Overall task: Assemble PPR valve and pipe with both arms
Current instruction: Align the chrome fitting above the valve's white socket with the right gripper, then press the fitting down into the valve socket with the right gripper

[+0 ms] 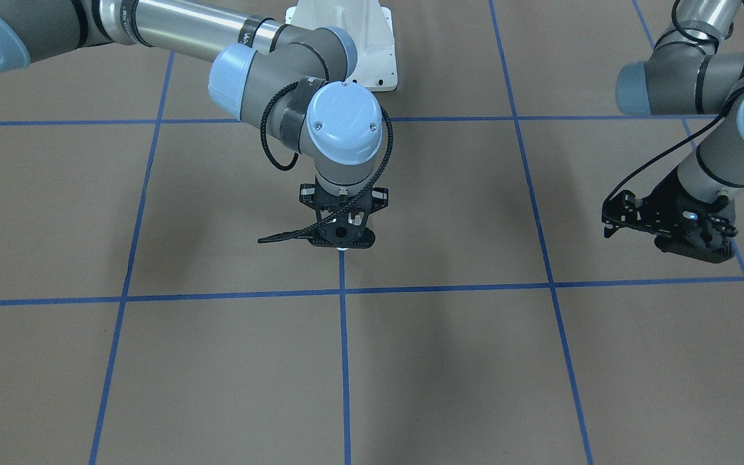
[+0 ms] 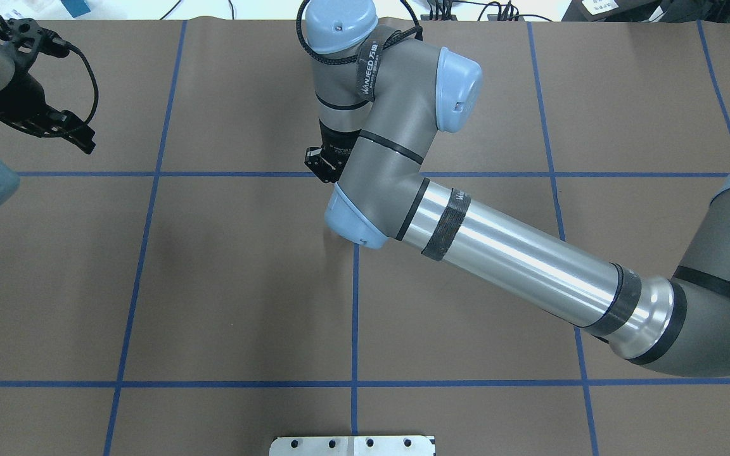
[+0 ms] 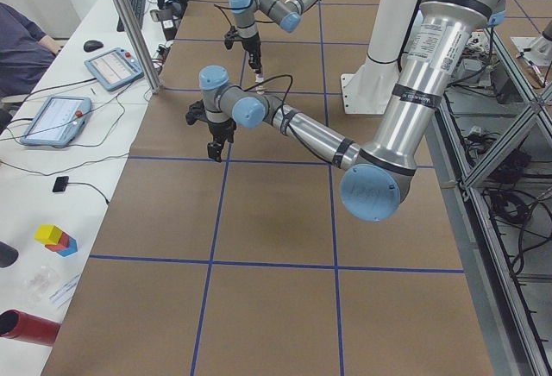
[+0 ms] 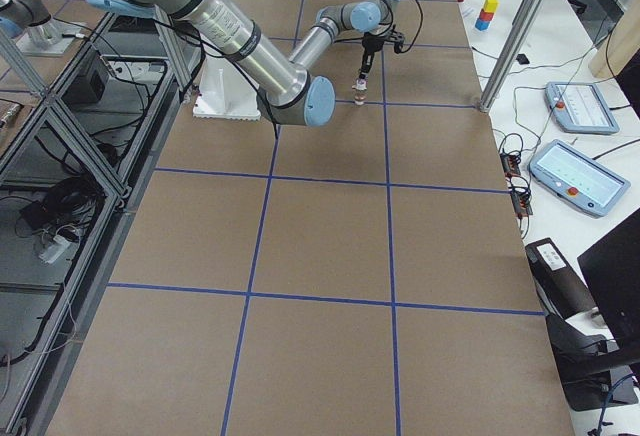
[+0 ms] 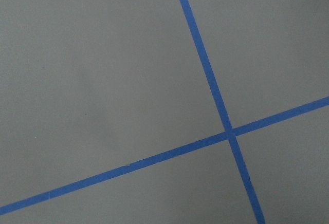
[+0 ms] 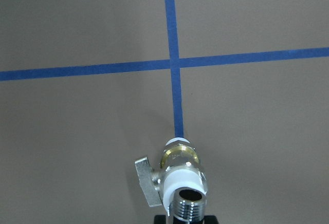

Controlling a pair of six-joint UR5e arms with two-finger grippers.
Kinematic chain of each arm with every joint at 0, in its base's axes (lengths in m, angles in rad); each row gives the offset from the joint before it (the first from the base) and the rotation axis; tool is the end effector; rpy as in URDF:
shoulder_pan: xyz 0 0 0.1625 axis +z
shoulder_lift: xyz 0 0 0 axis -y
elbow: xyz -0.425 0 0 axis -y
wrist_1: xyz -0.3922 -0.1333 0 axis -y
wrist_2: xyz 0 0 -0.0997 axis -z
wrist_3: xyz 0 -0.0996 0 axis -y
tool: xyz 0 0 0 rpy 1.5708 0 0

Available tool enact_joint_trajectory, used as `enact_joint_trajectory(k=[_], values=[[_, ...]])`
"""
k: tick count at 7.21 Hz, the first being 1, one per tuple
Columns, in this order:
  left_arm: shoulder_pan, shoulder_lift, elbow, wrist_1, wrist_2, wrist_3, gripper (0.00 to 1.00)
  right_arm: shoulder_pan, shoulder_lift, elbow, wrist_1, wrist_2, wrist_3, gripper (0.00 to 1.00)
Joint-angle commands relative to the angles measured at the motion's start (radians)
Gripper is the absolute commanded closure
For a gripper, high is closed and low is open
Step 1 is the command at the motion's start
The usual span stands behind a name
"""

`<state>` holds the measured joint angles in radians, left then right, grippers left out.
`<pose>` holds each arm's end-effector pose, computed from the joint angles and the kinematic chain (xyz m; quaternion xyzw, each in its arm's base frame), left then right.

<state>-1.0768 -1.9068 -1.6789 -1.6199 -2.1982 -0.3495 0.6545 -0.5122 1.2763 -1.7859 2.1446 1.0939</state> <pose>0.2282 -0.5816 0.4190 0.0894 0.3681 0.1417 0.9146 -0.5724 -0.5391 0.1188 -0.0906 -0.3655 0.0055 0.9264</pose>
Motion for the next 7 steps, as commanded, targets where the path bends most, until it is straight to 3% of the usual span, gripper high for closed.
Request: enact_joint_trajectory(k=[1,7], values=[[0.002,0.000,0.001,0.000,0.000,-0.003,0.00,0.004,-0.003,0.000,0.000,0.000,-0.002,1.00],[0.003,0.002,0.001,0.000,0.000,-0.008,0.00,0.013,-0.011,0.000,0.005,0.000,-0.003,1.00]])
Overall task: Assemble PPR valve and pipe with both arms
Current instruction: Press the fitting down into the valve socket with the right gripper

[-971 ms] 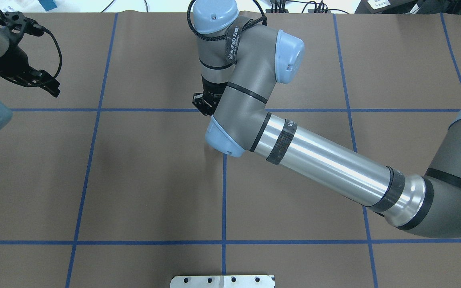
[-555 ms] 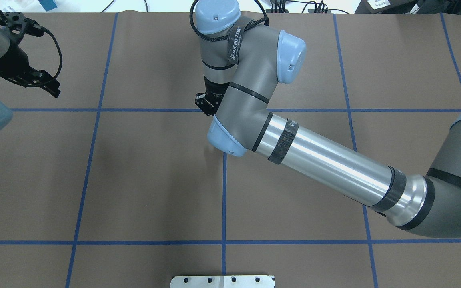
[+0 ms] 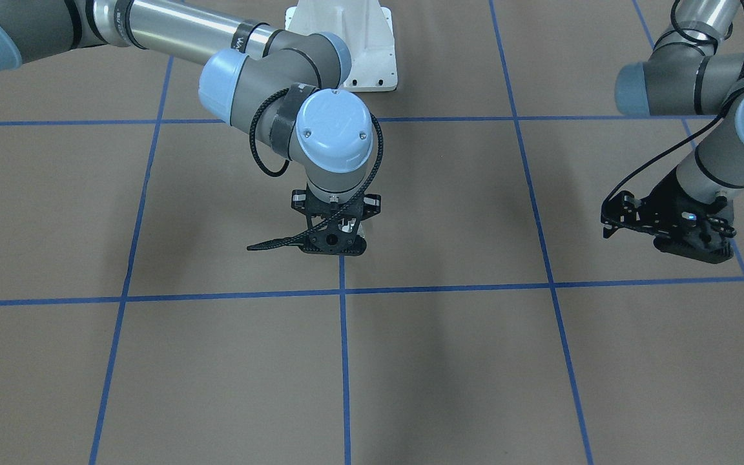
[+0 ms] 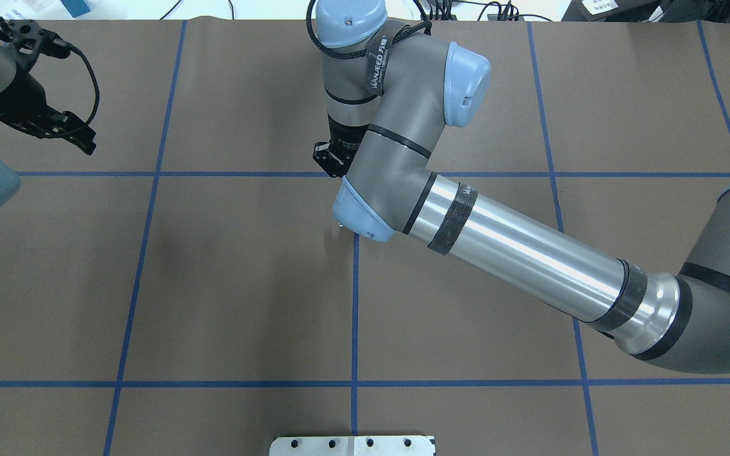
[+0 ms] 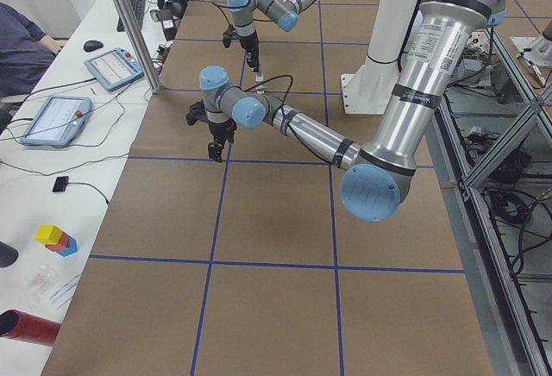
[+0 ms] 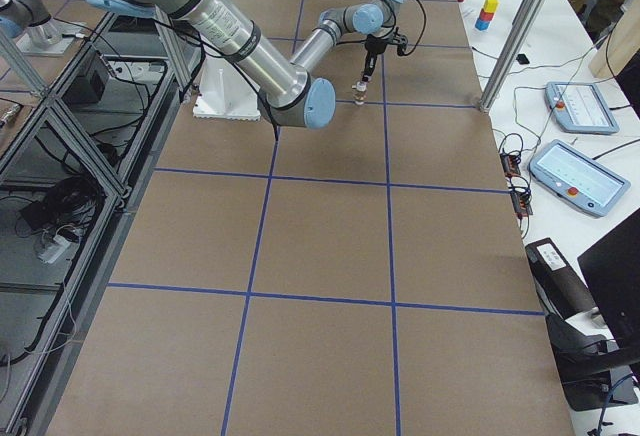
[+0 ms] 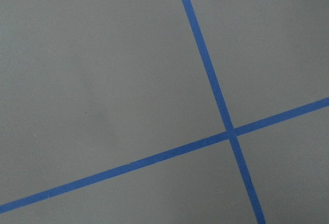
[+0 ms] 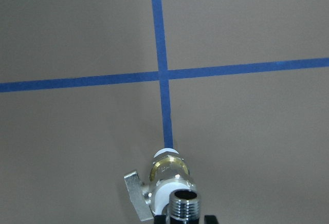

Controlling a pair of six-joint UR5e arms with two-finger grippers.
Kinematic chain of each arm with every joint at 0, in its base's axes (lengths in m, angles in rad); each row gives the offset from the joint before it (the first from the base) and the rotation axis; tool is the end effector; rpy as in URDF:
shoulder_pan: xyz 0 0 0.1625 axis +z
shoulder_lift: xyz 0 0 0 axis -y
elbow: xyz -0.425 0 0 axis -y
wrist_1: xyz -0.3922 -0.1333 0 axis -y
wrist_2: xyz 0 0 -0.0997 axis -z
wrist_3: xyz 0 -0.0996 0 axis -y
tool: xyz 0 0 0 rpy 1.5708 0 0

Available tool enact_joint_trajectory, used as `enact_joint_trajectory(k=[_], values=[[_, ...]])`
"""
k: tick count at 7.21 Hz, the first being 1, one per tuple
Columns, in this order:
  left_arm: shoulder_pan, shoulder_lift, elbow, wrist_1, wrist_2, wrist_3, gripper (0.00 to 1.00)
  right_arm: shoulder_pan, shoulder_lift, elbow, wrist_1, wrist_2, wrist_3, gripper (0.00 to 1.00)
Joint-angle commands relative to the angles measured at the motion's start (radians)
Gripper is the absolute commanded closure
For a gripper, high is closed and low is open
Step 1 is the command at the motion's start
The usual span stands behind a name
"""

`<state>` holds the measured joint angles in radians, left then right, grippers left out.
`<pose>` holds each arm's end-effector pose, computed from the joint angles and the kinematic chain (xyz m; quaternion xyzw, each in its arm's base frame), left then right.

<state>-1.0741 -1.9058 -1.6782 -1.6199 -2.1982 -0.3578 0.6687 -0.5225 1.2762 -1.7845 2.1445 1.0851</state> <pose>0.2297 -0.5808 0.4200 0.0866 0.3683 0.1389 0.9152 -0.5651 -0.5475 0.1267 -0.0889 -0.3632 0.0093 0.9274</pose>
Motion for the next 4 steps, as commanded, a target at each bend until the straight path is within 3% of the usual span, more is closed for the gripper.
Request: enact_joint_trajectory(k=[1,4], values=[[0.000,0.001,0.002,0.000,0.000,0.000,0.00,-0.003,-0.001,0.000,0.005,0.000,0.009,1.00],[0.000,0.001,0.003,0.000,0.000,-0.001,0.00,-0.012,-0.001,-0.008,0.008,-0.002,0.007,1.00]])
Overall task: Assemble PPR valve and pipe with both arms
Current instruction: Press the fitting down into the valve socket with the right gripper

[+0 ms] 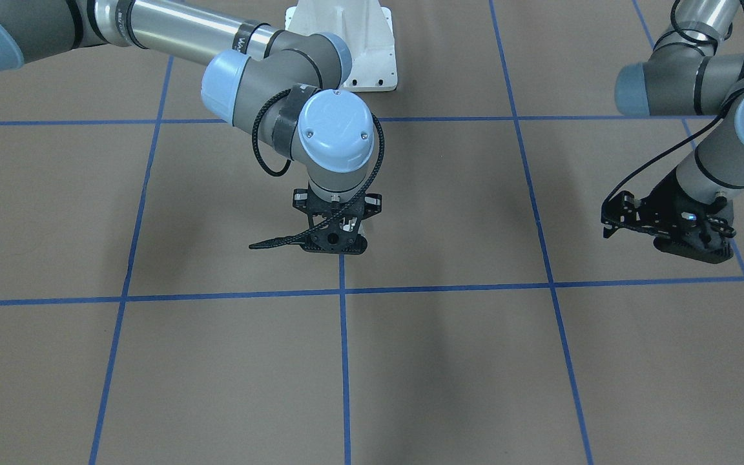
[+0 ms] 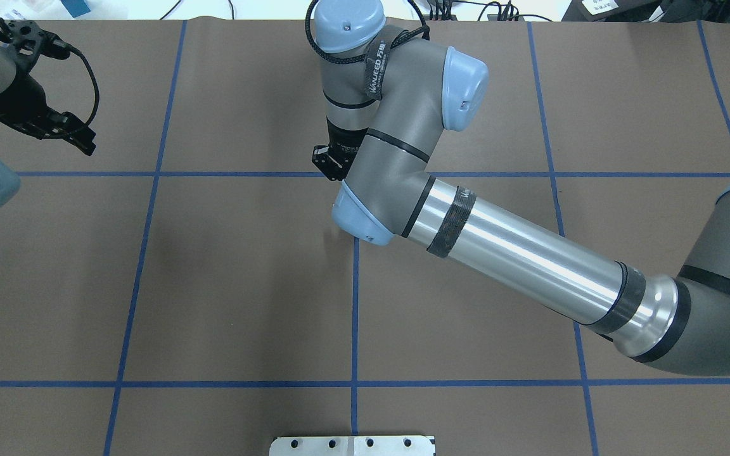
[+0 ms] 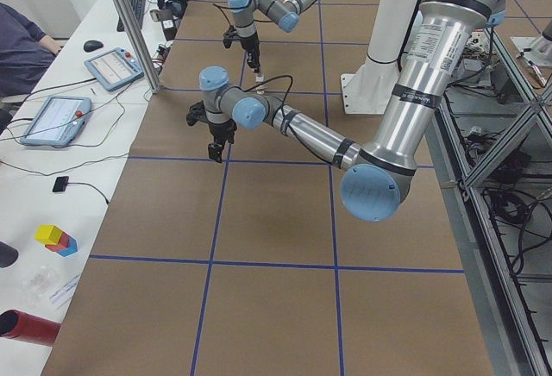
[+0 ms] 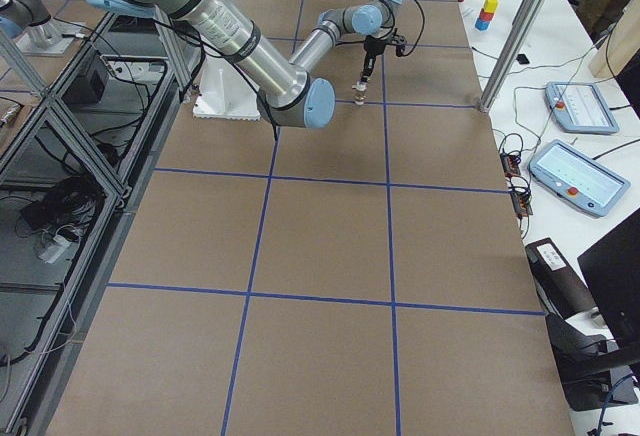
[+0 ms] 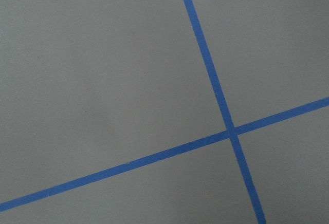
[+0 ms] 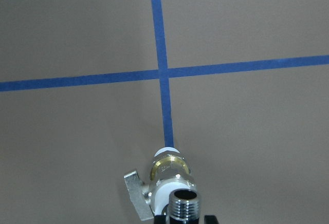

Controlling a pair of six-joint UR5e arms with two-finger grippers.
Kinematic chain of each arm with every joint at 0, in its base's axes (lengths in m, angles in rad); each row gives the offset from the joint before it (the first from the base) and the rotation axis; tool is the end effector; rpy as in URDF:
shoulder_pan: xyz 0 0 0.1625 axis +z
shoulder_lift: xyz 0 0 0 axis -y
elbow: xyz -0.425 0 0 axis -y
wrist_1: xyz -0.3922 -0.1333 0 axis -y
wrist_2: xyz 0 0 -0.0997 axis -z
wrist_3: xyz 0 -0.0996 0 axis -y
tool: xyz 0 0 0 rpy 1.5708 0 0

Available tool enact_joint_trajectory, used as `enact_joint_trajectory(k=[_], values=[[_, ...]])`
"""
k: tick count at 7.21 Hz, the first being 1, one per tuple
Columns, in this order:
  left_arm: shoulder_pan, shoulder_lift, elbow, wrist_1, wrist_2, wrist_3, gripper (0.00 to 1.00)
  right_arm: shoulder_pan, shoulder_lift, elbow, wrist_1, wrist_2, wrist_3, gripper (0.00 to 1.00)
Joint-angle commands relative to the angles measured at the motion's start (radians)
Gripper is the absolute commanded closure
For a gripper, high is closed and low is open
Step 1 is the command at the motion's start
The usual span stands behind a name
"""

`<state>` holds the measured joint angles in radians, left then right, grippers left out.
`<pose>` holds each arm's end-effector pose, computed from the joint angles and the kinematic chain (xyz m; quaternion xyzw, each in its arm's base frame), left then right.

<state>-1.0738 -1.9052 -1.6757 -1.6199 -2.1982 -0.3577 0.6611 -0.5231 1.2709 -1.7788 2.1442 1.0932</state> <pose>0.2300 -0.5810 0.4216 0.0852 0.3678 0.1387 0.9155 -0.5704 -0.5441 0.1286 -0.0917 -0.3623 0.0096 0.9275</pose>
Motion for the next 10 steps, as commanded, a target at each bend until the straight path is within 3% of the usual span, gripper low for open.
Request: enact_joint_trajectory(k=[1,9,10], values=[[0.000,0.000,0.001,0.000,0.000,0.000,0.00,-0.006,0.000,-0.004,0.007,-0.001,-0.001,1.00],[0.002,-0.002,0.004,0.000,0.000,-0.003,0.00,-0.006,-0.011,-0.004,0.048,-0.001,0.000,1.00],[0.002,-0.002,0.002,0.000,0.000,-0.003,0.00,-0.006,-0.014,-0.004,0.048,-0.001,0.002,0.81]])
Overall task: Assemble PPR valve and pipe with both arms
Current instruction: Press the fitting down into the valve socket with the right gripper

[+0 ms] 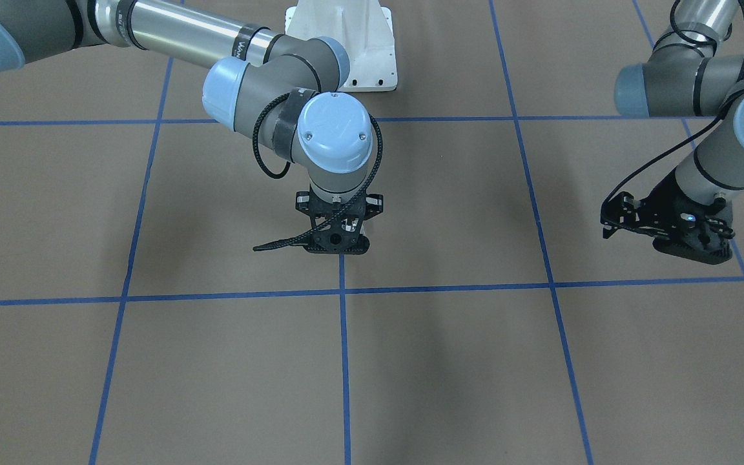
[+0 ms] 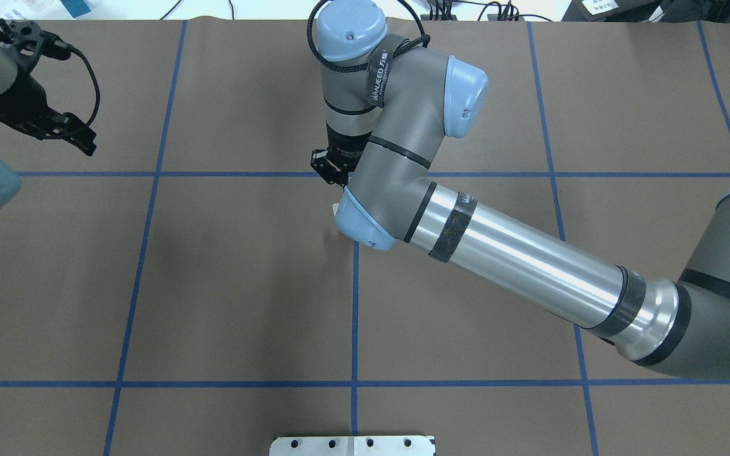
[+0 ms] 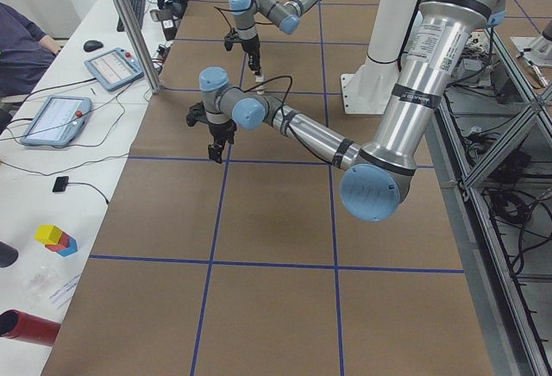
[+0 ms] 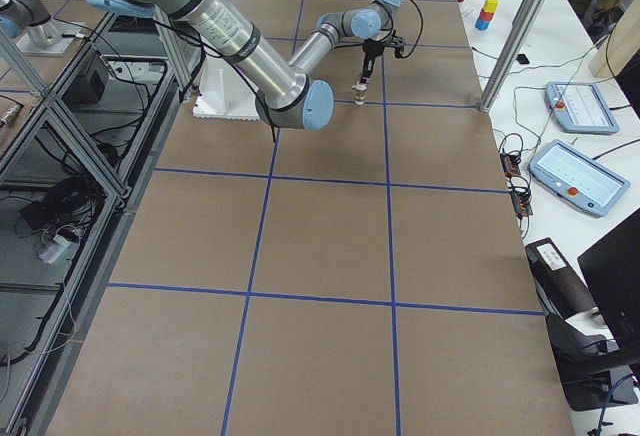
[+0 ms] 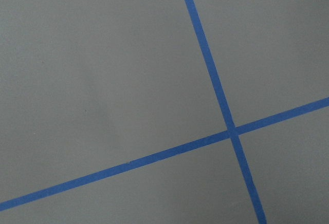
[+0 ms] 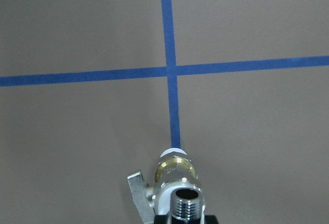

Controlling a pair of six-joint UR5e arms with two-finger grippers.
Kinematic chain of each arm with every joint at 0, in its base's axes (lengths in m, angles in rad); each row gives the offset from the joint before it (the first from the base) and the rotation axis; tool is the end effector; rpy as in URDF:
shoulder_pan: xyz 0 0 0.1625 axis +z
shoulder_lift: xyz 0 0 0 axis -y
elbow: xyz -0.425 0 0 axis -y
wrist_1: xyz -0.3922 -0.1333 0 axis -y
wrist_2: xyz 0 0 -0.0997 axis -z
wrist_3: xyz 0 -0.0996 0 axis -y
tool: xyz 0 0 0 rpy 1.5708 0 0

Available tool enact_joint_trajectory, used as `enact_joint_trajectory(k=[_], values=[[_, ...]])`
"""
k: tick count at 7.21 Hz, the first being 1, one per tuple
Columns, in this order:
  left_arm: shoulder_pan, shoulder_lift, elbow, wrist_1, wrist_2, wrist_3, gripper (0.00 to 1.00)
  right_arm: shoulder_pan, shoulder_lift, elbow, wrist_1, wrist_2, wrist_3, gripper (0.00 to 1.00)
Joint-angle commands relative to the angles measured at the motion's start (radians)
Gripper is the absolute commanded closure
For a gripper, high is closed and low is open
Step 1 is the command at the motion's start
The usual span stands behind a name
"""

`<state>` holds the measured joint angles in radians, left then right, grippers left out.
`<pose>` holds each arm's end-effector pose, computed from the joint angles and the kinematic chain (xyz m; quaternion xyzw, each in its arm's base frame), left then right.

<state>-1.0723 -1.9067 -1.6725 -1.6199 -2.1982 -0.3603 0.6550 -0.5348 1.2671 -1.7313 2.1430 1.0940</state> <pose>0.2313 -0.5813 0.4222 0.0837 0.3677 0.1379 0.9158 -0.5754 -0.5420 0.1334 -0.0835 -0.3736 0.0026 0.9238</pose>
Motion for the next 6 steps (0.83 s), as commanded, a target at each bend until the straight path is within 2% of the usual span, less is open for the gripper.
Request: enact_joint_trajectory(k=[1,2,4,5,6], values=[[0.000,0.000,0.000,0.000,0.000,0.000,0.00,-0.002,-0.005,0.000,0.001,0.000,0.001,0.54],[0.000,0.000,0.000,0.000,0.000,0.000,0.00,-0.002,-0.007,0.000,0.001,-0.002,0.000,0.30],[0.000,0.000,0.000,0.000,0.000,0.000,0.00,-0.002,-0.007,0.000,0.001,-0.002,0.004,0.10],[0.000,0.000,0.000,0.000,0.000,0.000,0.00,-0.002,-0.005,0.000,0.001,-0.002,0.045,0.04],[0.002,0.000,0.002,0.000,0.000,0.000,0.00,-0.002,-0.004,0.003,0.024,-0.002,0.056,0.02]])
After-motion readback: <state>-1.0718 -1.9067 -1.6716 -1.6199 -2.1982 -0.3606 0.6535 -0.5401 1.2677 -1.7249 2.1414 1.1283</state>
